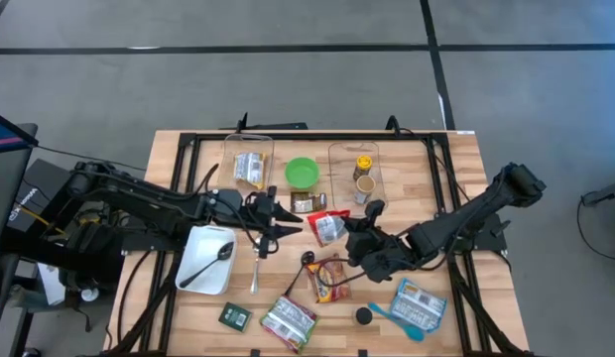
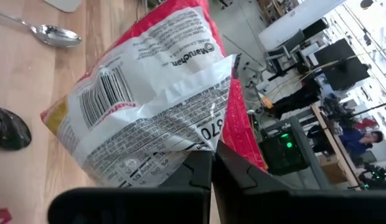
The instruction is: Pick & Place Food Item
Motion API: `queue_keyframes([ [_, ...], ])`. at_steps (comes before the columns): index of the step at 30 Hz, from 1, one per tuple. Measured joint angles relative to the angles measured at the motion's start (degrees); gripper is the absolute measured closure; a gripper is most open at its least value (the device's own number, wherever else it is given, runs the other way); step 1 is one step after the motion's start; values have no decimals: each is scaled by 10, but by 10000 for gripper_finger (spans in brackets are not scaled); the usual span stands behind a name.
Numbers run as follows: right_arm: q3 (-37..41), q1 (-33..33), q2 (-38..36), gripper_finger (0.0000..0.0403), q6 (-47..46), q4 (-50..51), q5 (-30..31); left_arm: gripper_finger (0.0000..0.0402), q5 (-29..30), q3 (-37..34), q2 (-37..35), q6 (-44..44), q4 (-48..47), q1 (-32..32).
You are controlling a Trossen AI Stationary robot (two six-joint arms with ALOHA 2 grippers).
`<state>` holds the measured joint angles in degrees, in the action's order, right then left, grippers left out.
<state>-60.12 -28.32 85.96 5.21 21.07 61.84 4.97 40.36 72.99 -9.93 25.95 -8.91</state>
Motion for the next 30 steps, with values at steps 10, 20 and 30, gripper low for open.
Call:
queue_keyframes([
  [10,-8,-1,5,403,4,-26,0,294,-2,0,3,5,-11,0],
  [20,-8,17,15,403,104,-135,-4,294,-8,0,-4,-8,-69,-1],
  [30,-8,32,15,403,131,-159,-15,294,-8,0,-50,-11,-154,-1],
])
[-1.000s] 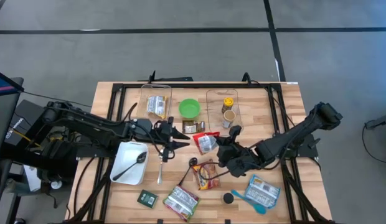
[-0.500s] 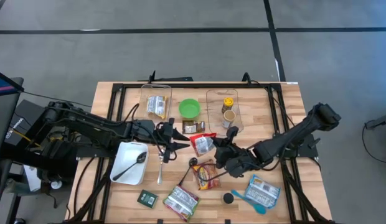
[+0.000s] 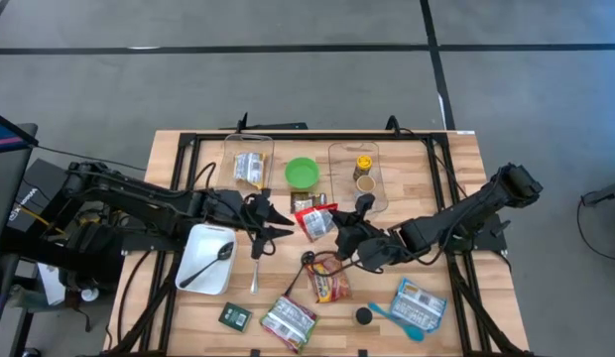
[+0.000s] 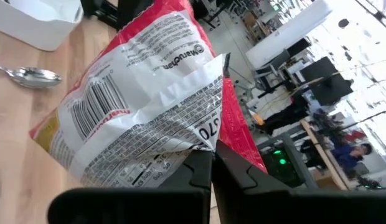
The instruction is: Pick & Place Food Item
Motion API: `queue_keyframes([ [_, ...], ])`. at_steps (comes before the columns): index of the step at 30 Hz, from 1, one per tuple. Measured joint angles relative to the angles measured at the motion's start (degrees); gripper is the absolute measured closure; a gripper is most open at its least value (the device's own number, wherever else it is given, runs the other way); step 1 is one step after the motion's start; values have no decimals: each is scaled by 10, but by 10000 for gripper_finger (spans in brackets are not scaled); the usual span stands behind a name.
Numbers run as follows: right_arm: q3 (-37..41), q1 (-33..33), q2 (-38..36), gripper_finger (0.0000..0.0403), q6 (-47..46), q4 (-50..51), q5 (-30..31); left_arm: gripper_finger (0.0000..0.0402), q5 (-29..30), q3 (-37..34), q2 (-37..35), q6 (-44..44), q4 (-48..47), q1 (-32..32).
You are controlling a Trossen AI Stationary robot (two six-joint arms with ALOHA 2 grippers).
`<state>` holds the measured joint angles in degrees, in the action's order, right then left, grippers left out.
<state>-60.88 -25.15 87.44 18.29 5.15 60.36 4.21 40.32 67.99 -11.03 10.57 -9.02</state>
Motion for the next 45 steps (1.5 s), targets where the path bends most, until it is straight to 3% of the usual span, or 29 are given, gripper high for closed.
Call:
queue_keyframes([
  [11,0,-3,0,403,-29,6,-23,286,0,0,19,0,6,0],
  [21,0,-3,0,403,-55,30,-22,216,4,0,19,0,32,0],
  [26,0,-3,0,403,-55,30,-22,198,24,0,48,-15,95,0],
  [34,0,-3,0,403,-59,37,-20,189,24,0,90,-19,184,2],
  [45,0,-3,0,403,-59,38,-20,210,76,0,90,-19,186,2],
])
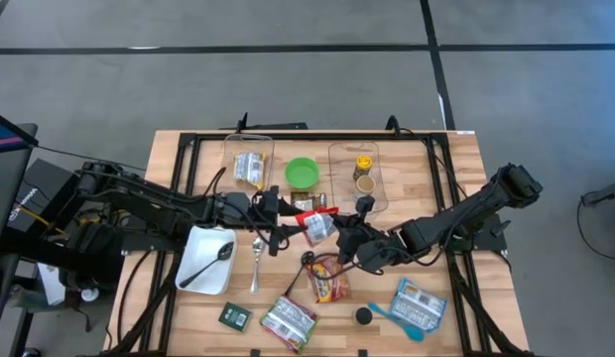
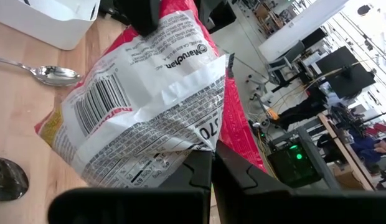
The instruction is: Pick & Place Food Item
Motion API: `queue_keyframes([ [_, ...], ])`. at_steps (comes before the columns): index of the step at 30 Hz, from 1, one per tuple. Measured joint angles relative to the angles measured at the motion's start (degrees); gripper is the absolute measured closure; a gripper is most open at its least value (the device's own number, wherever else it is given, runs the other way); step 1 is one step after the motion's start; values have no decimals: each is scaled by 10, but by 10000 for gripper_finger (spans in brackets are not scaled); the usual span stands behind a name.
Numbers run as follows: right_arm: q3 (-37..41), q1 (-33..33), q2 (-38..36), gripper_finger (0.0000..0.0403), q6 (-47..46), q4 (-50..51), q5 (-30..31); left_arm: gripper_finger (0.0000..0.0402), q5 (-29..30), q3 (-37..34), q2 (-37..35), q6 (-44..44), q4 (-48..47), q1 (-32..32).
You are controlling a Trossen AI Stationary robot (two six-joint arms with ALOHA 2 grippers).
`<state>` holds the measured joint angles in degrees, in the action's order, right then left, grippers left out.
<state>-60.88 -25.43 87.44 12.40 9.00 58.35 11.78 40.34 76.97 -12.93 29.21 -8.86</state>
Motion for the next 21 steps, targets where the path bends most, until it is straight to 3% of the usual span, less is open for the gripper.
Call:
queue_keyframes([
  [21,0,0,0,403,0,2,0,286,3,0,-1,2,4,0],
])
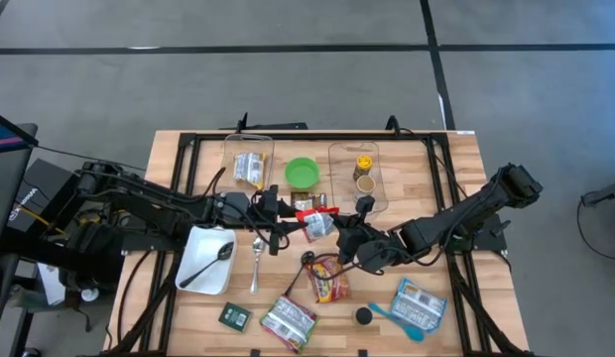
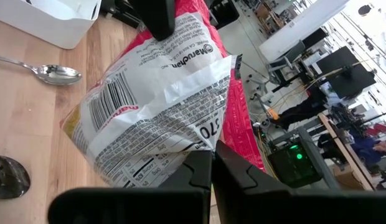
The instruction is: Pick & Place Food Item
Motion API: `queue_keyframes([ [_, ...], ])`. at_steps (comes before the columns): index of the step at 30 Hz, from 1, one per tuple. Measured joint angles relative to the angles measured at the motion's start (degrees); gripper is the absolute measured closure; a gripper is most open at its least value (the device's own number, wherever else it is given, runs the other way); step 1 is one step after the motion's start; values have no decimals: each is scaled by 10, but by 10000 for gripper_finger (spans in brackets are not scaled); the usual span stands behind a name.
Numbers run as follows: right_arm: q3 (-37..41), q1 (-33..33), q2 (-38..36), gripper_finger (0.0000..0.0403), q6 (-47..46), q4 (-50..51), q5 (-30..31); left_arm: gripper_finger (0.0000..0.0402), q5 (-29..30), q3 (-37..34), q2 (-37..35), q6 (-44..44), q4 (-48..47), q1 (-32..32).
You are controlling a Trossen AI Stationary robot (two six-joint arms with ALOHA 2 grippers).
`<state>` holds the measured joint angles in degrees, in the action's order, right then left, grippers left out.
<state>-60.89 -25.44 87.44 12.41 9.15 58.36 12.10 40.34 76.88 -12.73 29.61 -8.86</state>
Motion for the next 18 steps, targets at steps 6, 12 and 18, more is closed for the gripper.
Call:
queue_keyframes([
  [6,0,0,0,403,0,-1,0,275,0,0,0,0,0,0],
  [12,0,0,0,403,0,-1,0,294,0,0,0,0,0,0],
  [18,0,0,0,403,0,-1,-1,284,0,0,0,0,0,0],
])
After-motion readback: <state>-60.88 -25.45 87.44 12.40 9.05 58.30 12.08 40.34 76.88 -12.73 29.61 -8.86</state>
